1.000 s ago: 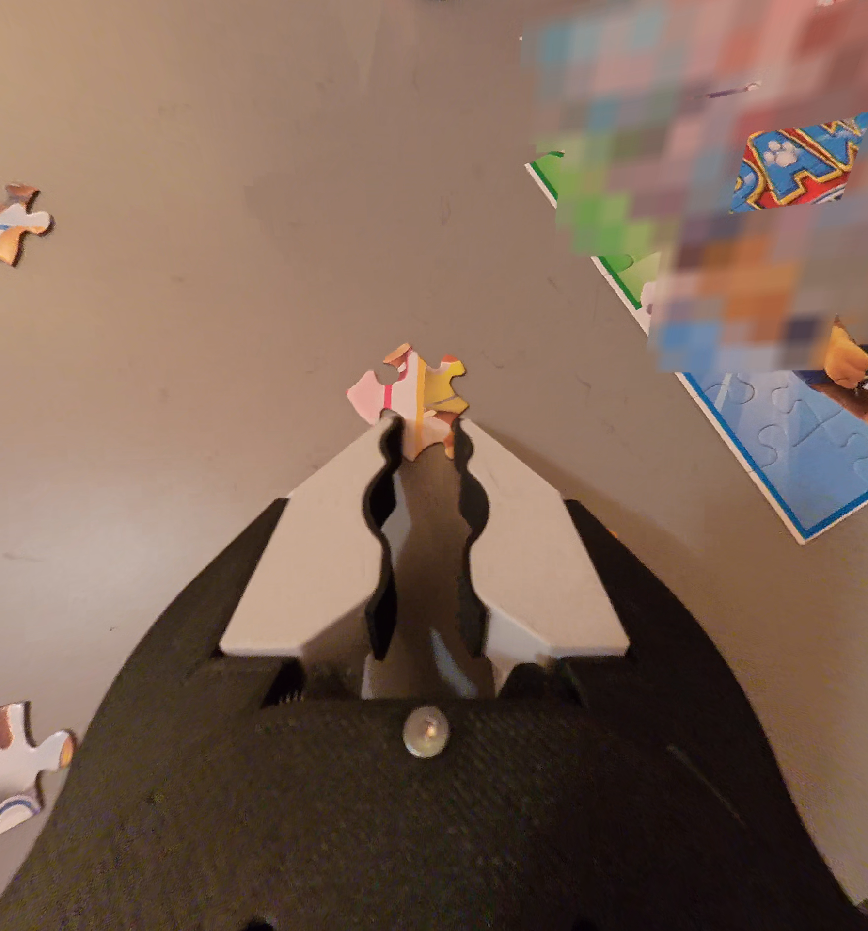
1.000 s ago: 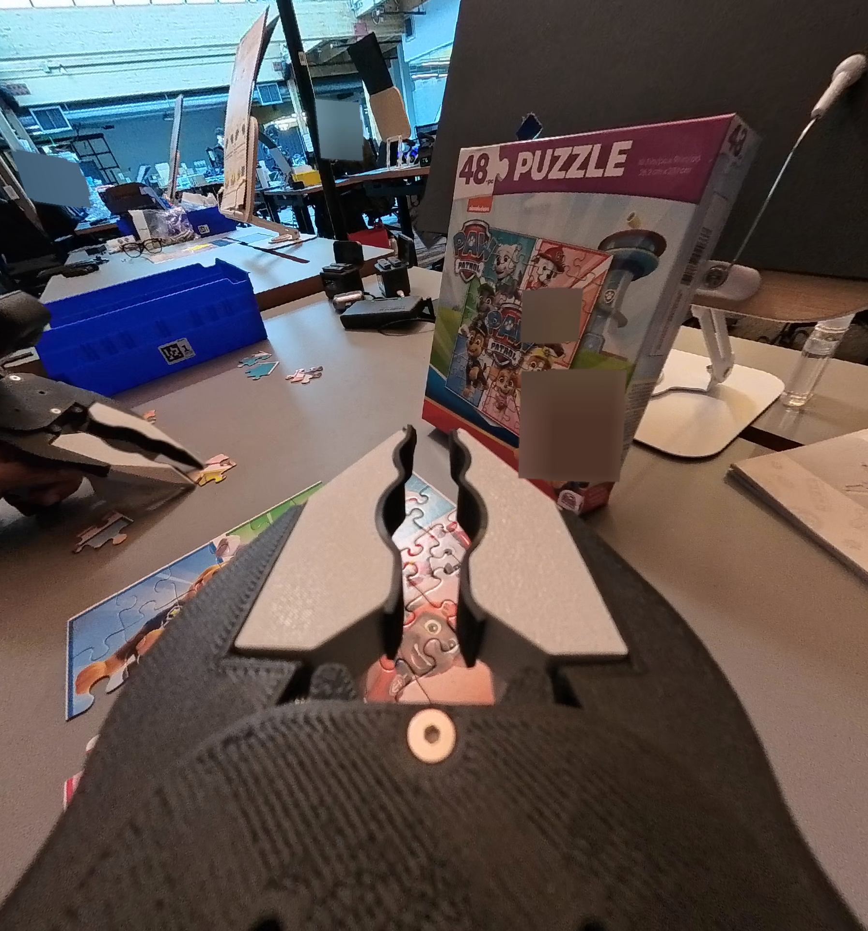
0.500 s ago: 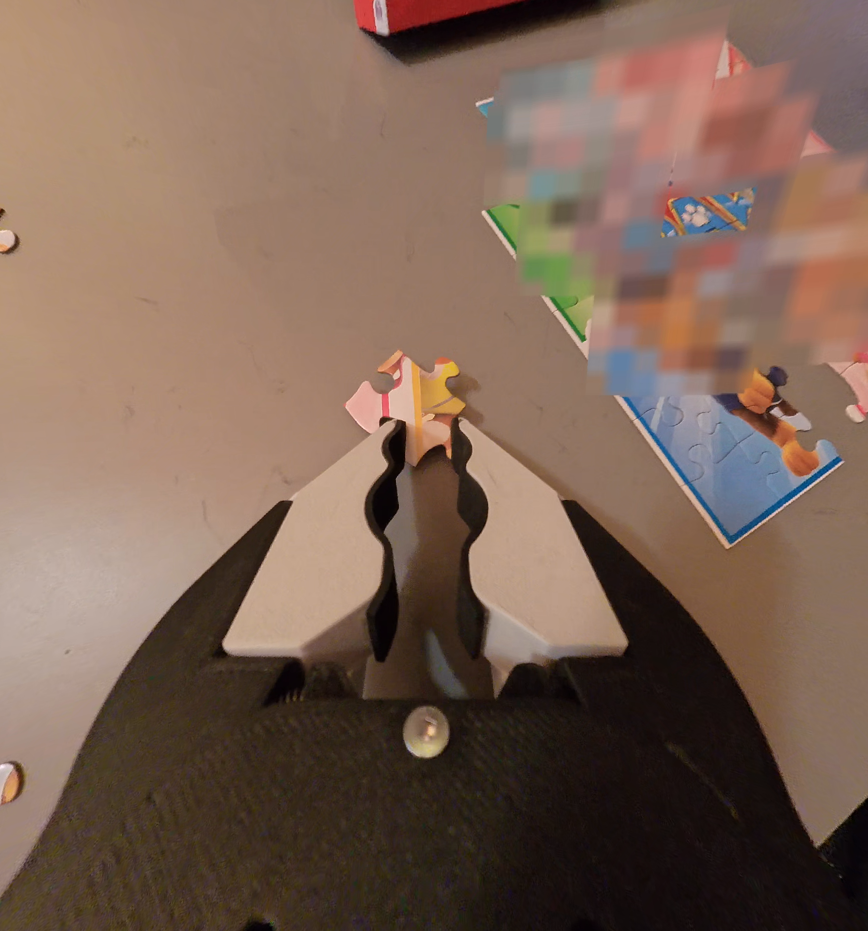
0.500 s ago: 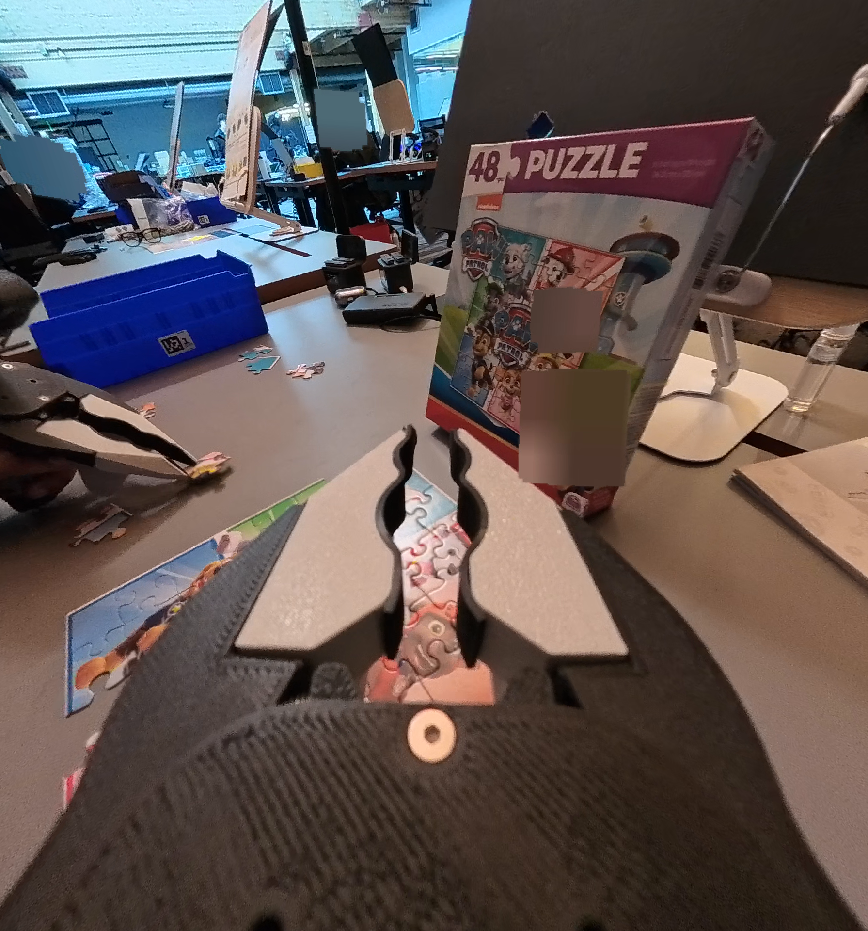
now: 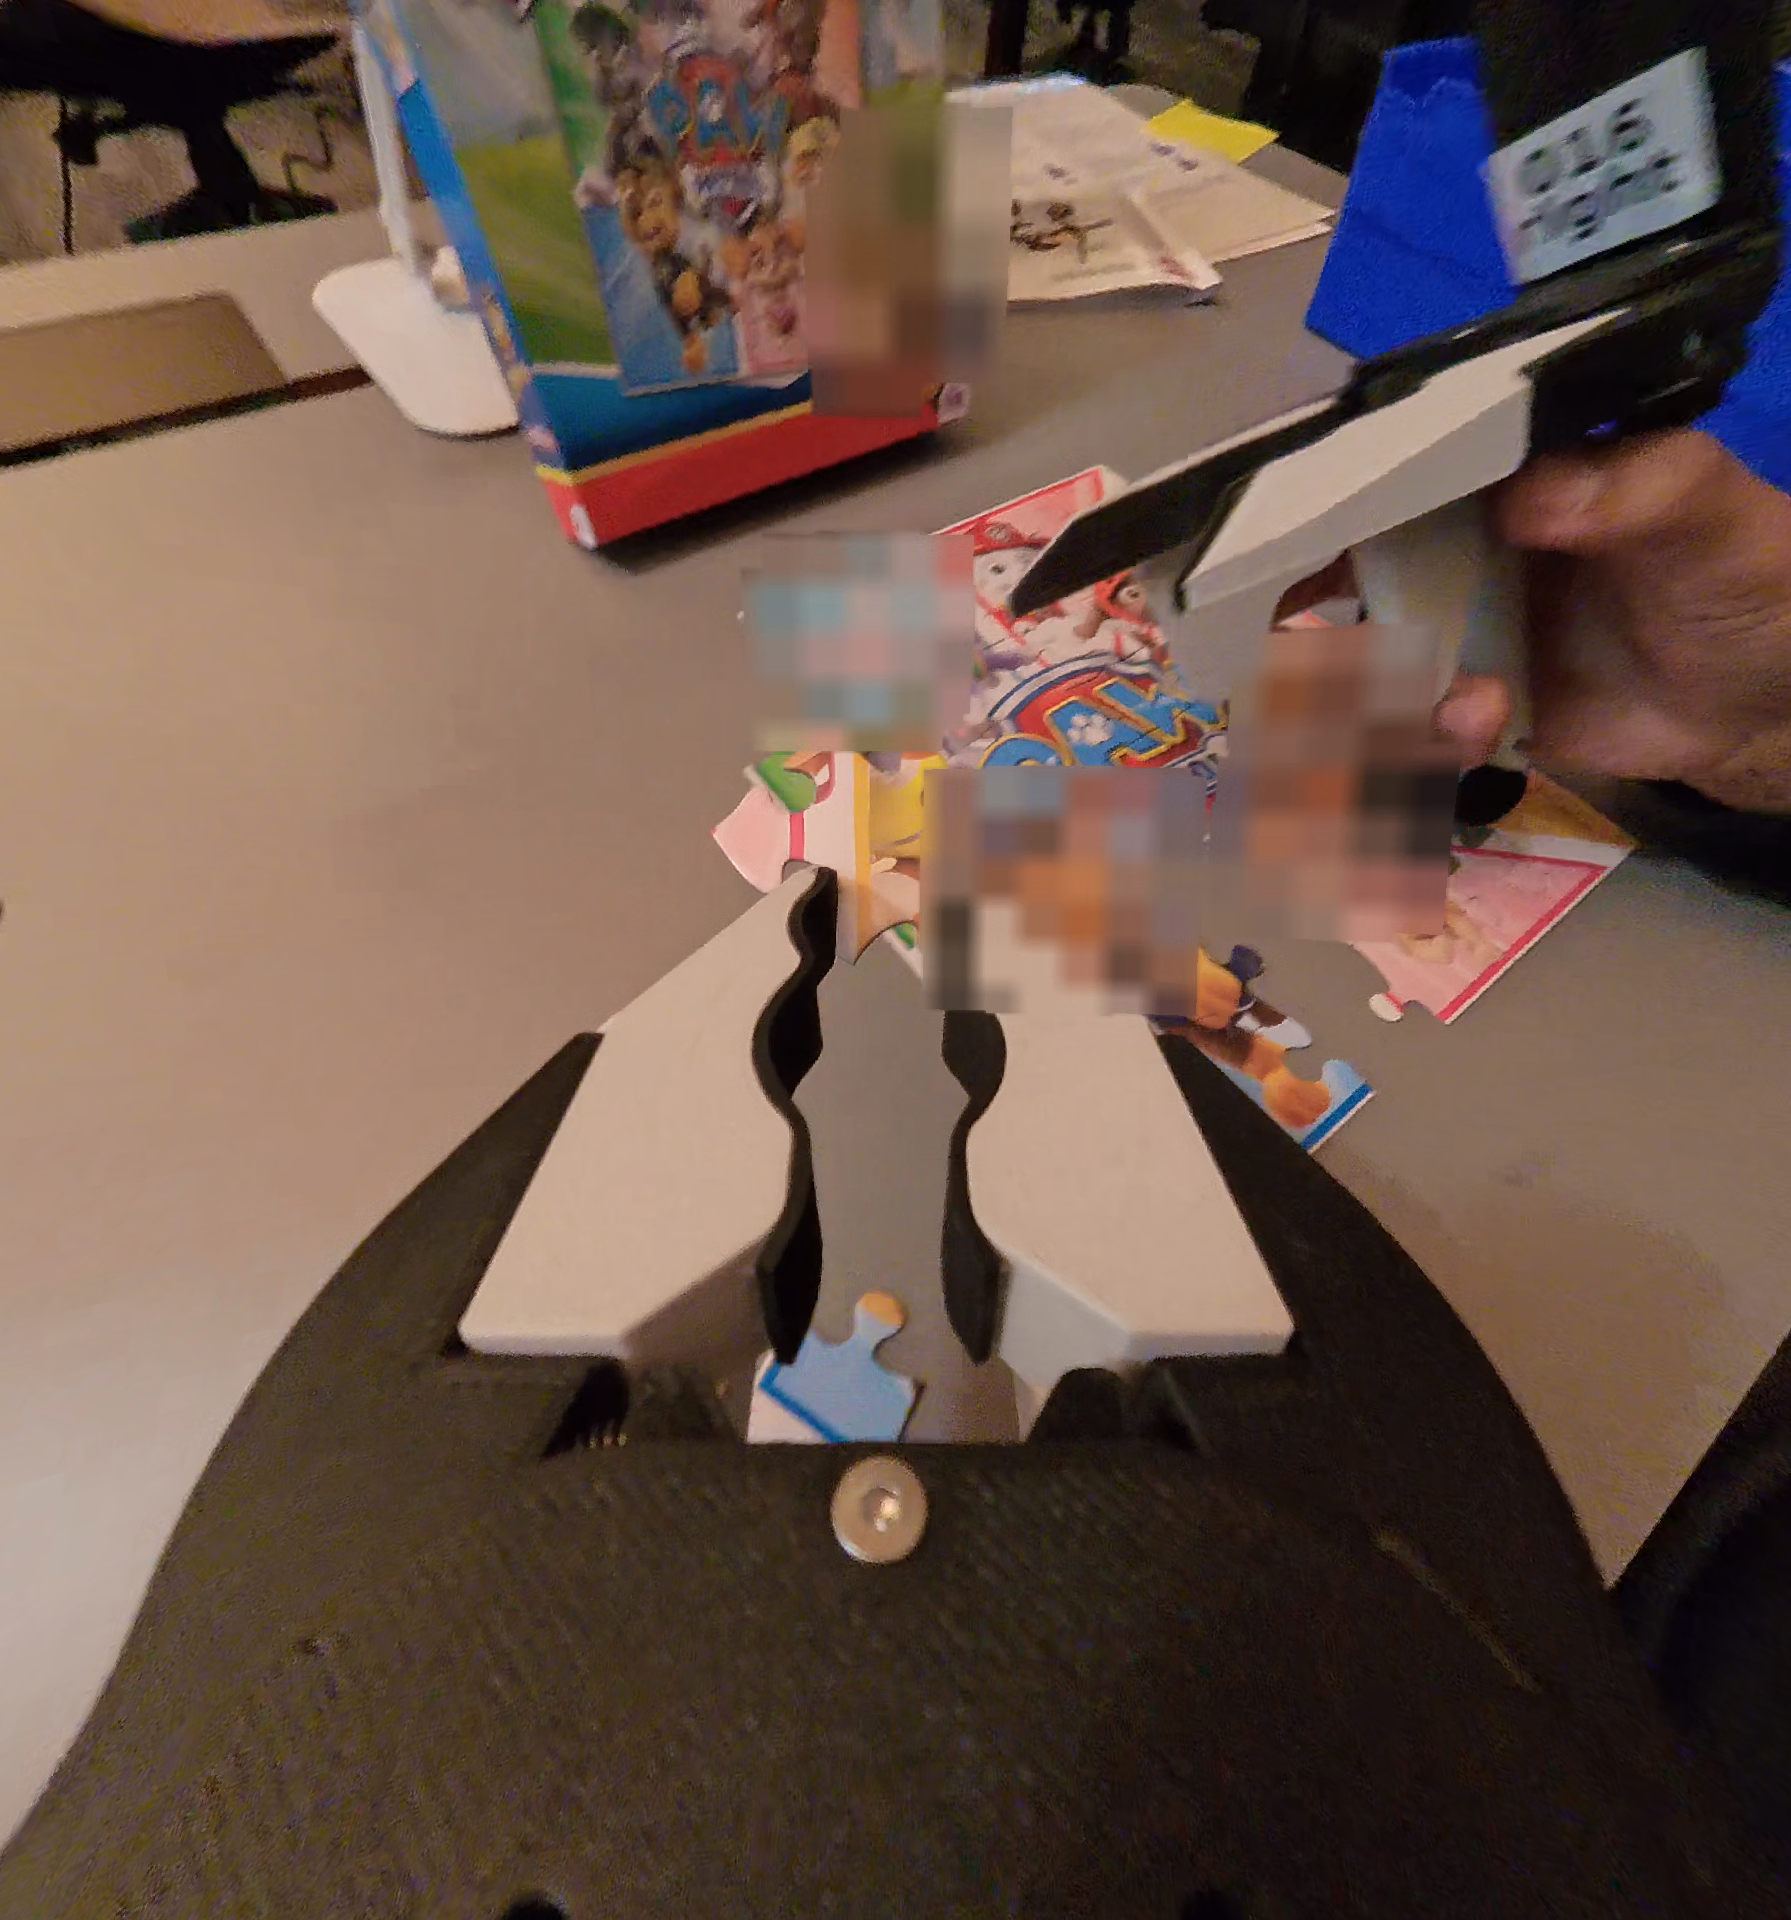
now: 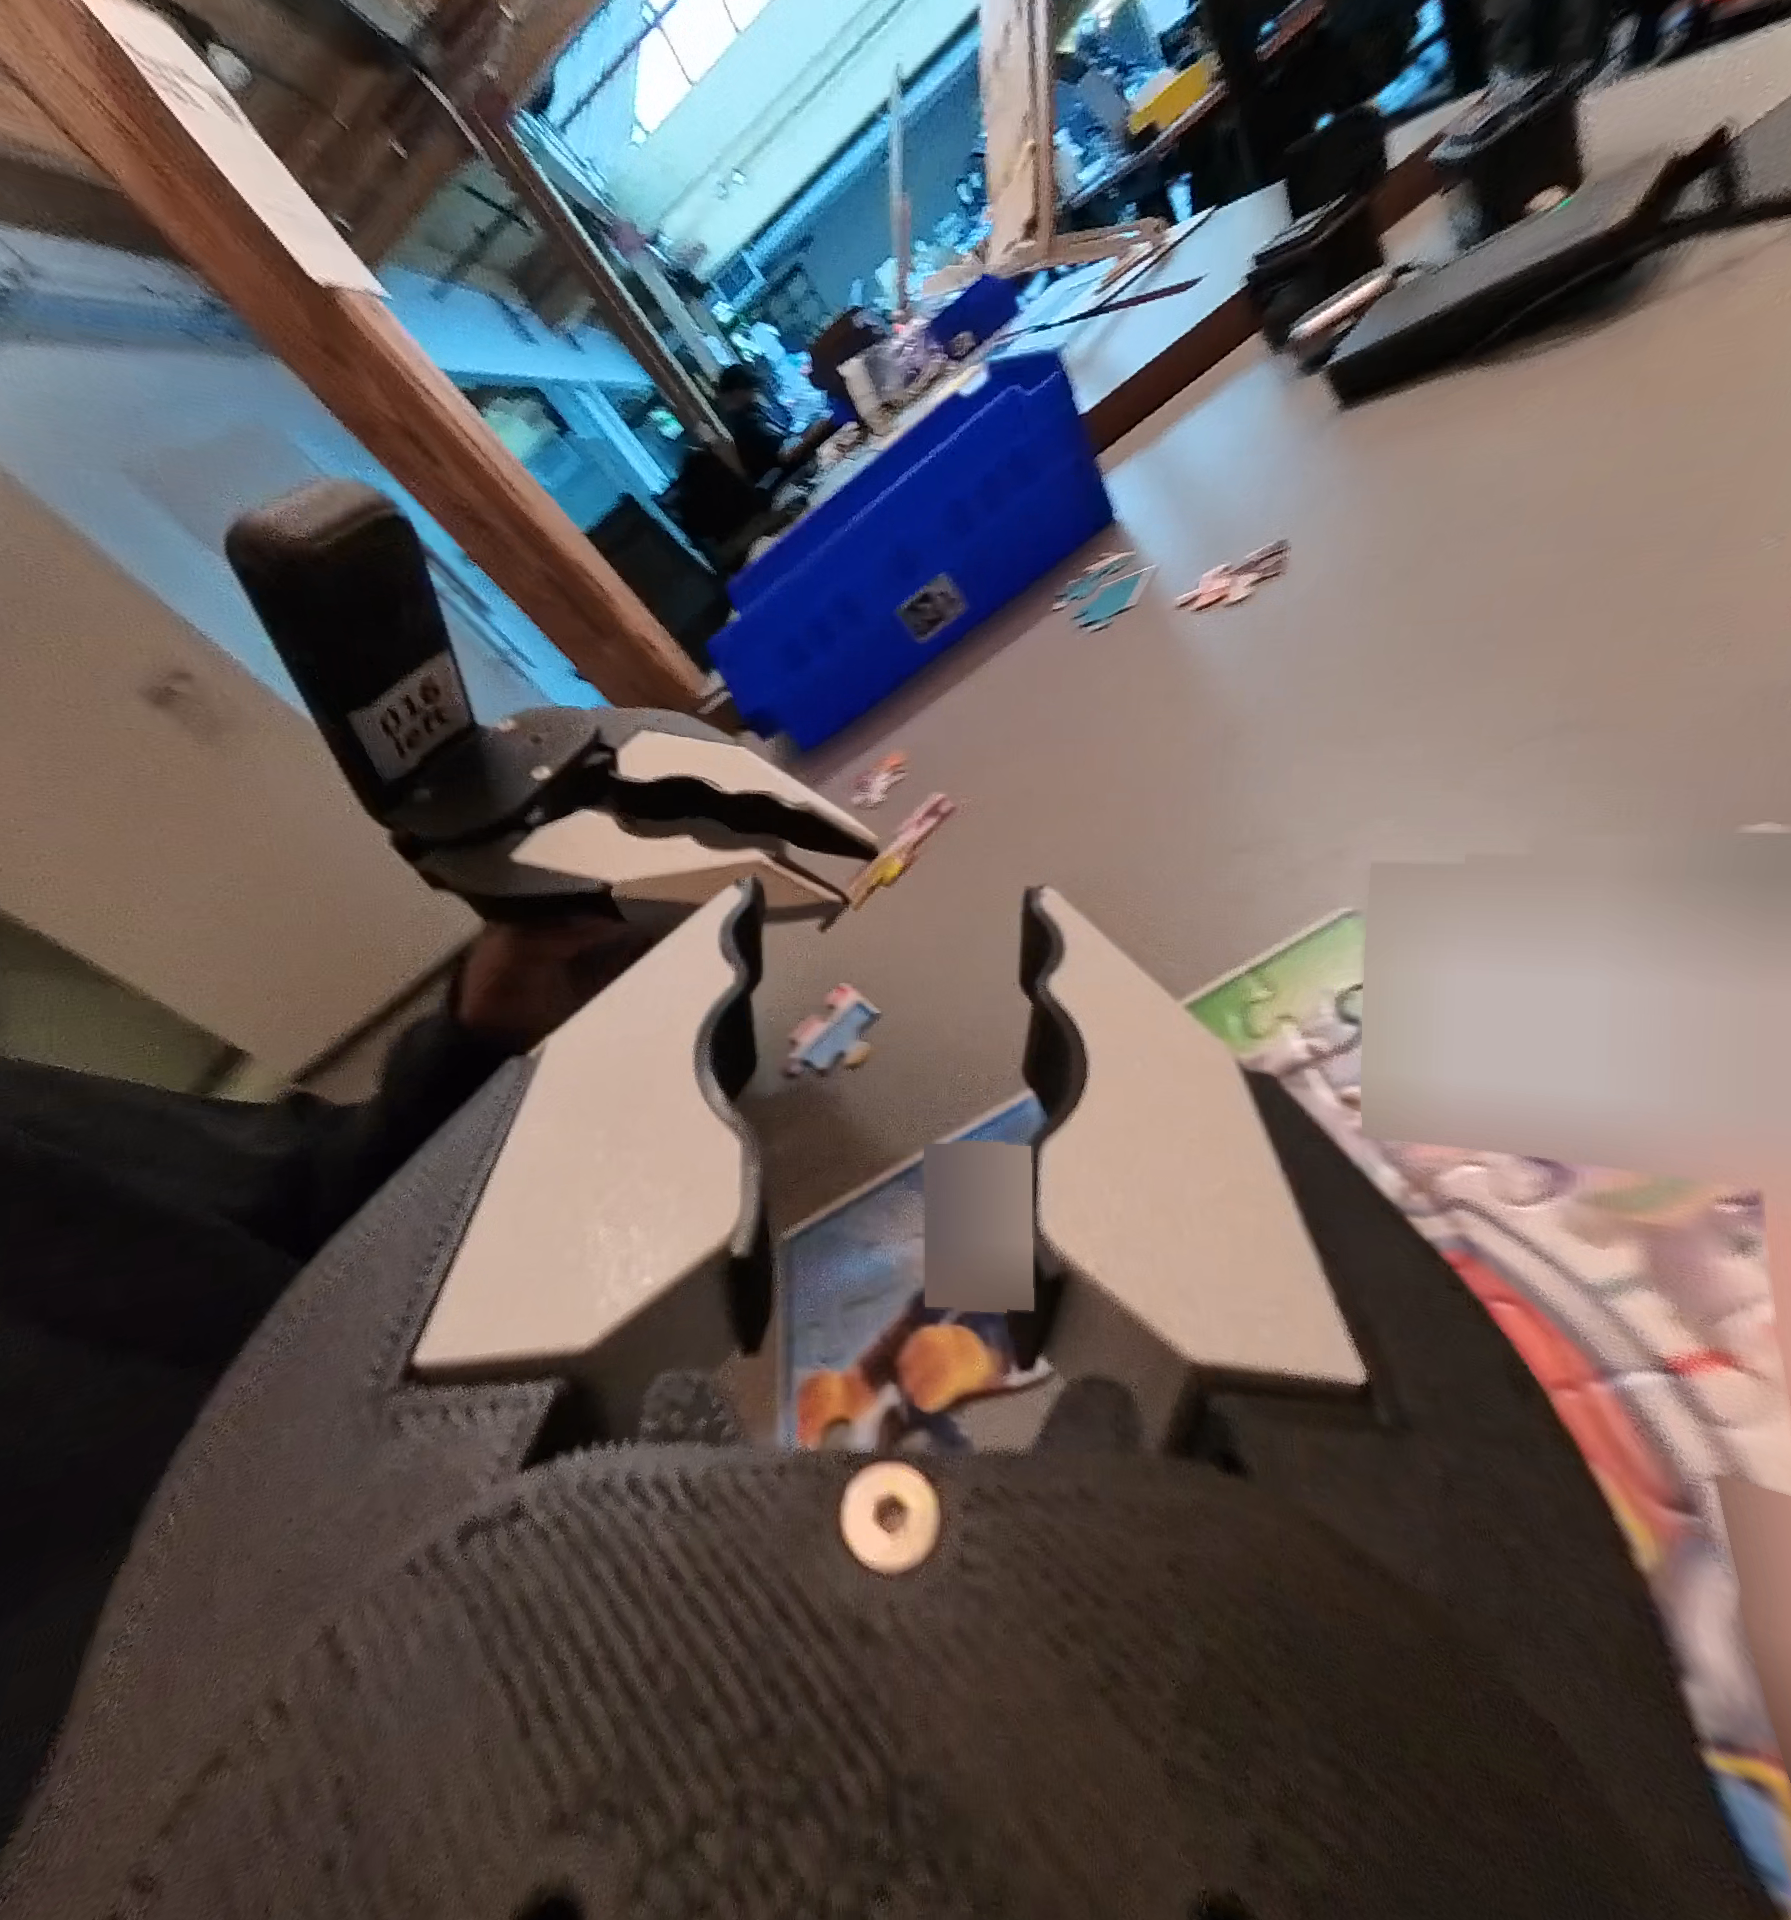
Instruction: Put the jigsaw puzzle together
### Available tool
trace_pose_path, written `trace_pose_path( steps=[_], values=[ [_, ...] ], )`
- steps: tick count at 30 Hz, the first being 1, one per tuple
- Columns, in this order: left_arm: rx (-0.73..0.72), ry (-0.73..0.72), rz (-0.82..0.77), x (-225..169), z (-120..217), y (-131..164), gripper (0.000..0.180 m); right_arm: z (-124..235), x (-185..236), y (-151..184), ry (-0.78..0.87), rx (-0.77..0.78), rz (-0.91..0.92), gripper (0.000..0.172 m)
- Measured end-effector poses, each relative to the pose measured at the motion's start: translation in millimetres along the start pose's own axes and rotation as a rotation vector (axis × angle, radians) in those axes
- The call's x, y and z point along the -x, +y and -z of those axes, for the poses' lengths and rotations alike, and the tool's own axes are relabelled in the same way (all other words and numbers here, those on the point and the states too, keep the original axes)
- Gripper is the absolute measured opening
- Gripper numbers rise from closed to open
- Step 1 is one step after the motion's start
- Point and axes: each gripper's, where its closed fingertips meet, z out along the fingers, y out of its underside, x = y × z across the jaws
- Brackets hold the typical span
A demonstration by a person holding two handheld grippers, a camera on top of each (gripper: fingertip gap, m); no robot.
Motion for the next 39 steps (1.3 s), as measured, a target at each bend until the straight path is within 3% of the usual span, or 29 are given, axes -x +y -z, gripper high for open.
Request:
trace_pose_path(
  steps=[4, 7, 10, 12, 15, 19, 24, 26, 28, 32, 39],
  values=[
    [-0.022, 0.015, -0.085, -28, -11, -12, 0.016, -6, 8, 6, -0.097, -0.010, -0.157, 0.053],
    [-0.037, 0.012, -0.136, -44, -21, -18, 0.016, -6, 6, 10, -0.119, -0.002, -0.227, 0.047],
    [-0.047, 0.021, -0.159, -56, -29, -21, 0.017, -2, 9, 12, -0.159, 0.027, -0.258, 0.011],
    [-0.072, 0.042, -0.148, -63, -30, -25, 0.025, 5, 9, 8, -0.167, 0.034, -0.258, 0.000],
    [-0.112, 0.090, -0.093, -69, -27, -34, 0.043, 20, 5, 1, -0.160, 0.049, -0.221, 0.000],
    [-0.127, 0.189, -0.009, -72, -31, -43, 0.047, 47, 7, -8, -0.206, 0.089, -0.182, 0.000],
    [-0.126, 0.486, 0.204, -95, -45, -59, 0.037, 68, 9, 3, -0.233, 0.197, -0.123, 0.000],
    [-0.098, 0.568, 0.265, -101, -54, -60, 0.023, 72, 12, 5, -0.253, 0.219, -0.107, 0.000],
    [-0.118, 0.606, 0.285, -105, -58, -63, 0.002, 74, 13, 9, -0.246, 0.242, -0.089, 0.000],
    [-0.131, 0.614, 0.303, -107, -62, -61, 0.001, 77, 7, 8, -0.214, 0.236, -0.065, 0.001],
    [-0.108, 0.686, 0.402, -112, -65, -49, 0.000, 81, -4, -11, -0.158, 0.093, -0.062, 0.000]
  ],
)
